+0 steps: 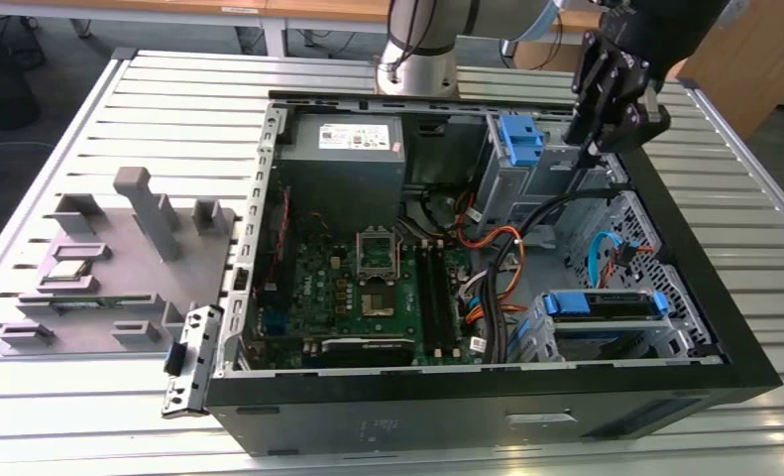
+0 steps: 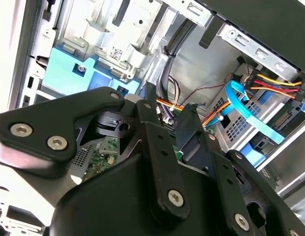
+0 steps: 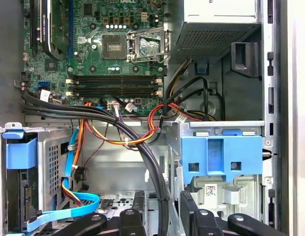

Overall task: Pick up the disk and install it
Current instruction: 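Insert the disk into the insertion slot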

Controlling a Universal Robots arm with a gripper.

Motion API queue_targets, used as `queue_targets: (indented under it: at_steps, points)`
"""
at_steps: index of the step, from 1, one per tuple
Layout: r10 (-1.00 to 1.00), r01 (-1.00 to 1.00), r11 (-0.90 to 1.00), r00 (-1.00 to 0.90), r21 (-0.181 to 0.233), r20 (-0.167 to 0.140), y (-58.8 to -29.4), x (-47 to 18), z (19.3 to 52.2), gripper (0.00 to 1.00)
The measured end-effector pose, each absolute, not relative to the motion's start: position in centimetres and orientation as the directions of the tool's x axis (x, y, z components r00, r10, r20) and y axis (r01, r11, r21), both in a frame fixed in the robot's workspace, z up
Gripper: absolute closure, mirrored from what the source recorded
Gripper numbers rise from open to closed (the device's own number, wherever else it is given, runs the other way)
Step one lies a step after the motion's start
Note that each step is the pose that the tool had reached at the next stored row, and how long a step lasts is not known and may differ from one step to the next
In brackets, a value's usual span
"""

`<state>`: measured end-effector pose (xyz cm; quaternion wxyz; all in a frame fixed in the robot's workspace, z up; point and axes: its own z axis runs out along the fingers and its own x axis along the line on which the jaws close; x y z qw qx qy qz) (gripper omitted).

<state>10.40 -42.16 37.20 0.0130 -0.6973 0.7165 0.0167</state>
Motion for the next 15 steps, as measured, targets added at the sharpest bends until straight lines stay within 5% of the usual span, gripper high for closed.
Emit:
queue_targets:
  at_steps: [15]
  points:
    - [-0.999,-1.0,0.027,-0.027,0.006,-0.042,-41.59,10.4,37.19,0.58]
